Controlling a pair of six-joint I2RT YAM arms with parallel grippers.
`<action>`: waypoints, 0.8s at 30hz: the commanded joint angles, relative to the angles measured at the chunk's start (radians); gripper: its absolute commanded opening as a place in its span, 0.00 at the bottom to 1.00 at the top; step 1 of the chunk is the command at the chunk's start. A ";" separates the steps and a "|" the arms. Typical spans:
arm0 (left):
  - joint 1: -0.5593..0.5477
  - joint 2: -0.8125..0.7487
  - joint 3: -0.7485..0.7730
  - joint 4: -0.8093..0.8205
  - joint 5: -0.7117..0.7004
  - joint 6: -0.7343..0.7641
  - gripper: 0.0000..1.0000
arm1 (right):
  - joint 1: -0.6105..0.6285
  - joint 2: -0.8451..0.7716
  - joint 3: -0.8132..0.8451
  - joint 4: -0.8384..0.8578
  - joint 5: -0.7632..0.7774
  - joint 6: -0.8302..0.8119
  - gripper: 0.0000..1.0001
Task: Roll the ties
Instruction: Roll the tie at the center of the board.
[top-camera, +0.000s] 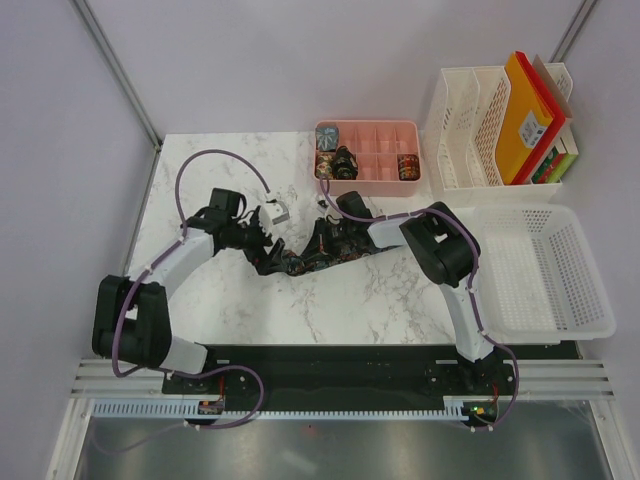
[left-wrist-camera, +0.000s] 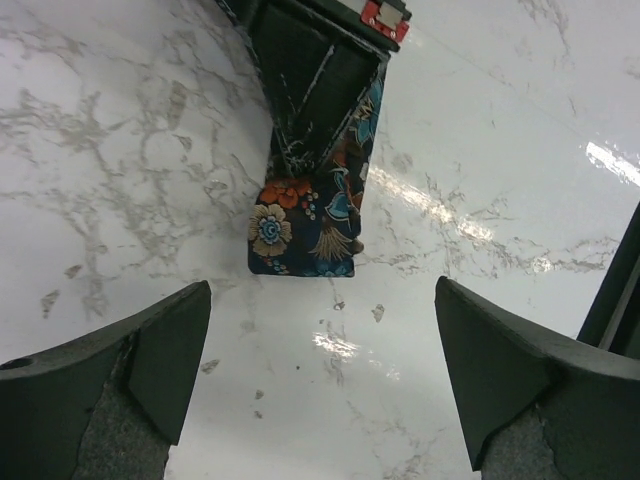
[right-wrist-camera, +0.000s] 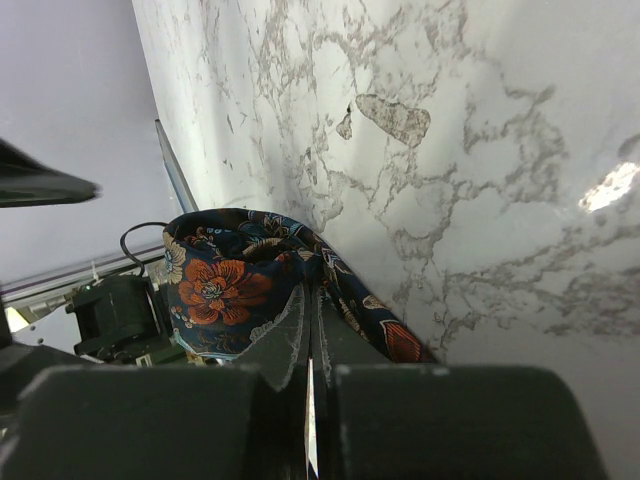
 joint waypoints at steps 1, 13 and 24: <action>-0.042 0.056 -0.020 0.076 -0.088 -0.014 1.00 | -0.002 0.019 -0.028 -0.046 0.072 -0.059 0.00; -0.147 0.192 0.000 0.131 -0.195 0.084 0.96 | -0.002 0.019 -0.019 -0.043 0.066 -0.065 0.00; -0.225 0.252 0.003 0.131 -0.262 0.124 0.78 | -0.002 -0.004 -0.023 -0.042 0.055 -0.063 0.00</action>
